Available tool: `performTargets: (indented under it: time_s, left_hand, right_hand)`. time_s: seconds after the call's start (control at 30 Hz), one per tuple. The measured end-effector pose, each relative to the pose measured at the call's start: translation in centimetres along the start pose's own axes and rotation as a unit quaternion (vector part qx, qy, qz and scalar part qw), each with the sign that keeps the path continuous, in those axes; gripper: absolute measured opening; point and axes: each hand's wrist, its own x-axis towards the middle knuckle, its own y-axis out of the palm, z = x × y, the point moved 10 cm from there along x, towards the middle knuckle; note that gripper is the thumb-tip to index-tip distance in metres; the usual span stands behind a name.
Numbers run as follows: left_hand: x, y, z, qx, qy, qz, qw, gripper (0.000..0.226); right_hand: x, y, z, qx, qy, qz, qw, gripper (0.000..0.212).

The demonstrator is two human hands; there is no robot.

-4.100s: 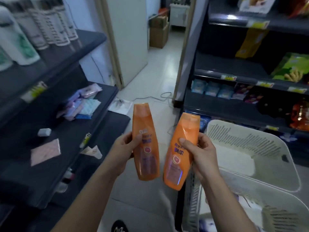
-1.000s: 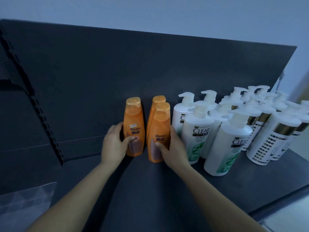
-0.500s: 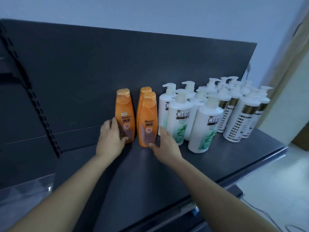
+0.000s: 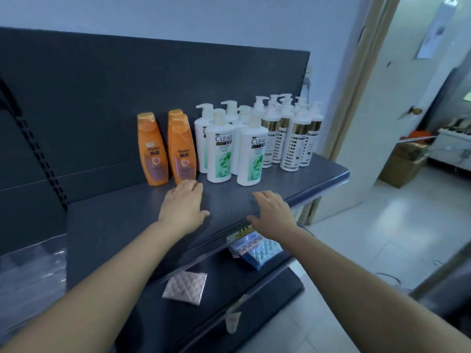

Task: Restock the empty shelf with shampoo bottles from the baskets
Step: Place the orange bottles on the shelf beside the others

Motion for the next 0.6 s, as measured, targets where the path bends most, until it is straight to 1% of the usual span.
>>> performTargets:
  time_s: [0.2, 0.33, 0.43, 0.6]
  left_hand:
    - [-1.0, 1.2, -7.7, 0.038, 0.117, 0.022, 0.992, 0.068]
    - [-1.7, 1.8, -12.1, 0.025, 0.196, 0.016, 0.980, 0.061]
    - [-3.1, 2.2, -15.1, 0.010, 0.260, 0.017, 0.965, 0.057]
    - [-6.6, 2.4, -20.2, -0.005, 0.364, 0.022, 0.931, 0.050]
  right_hand:
    - [-6.2, -1.2, -6.0, -0.058, 0.094, -0.004, 0.994, 0.056]
    - [-10.7, -2.0, -9.2, -0.070, 0.172, -0.006, 0.983, 0.052]
    - [-14.8, -2.2, -11.0, -0.079, 0.237, 0.005, 0.968, 0.055]
    - [-22.1, -2.8, -12.5, -0.079, 0.334, -0.015, 0.939, 0.055]
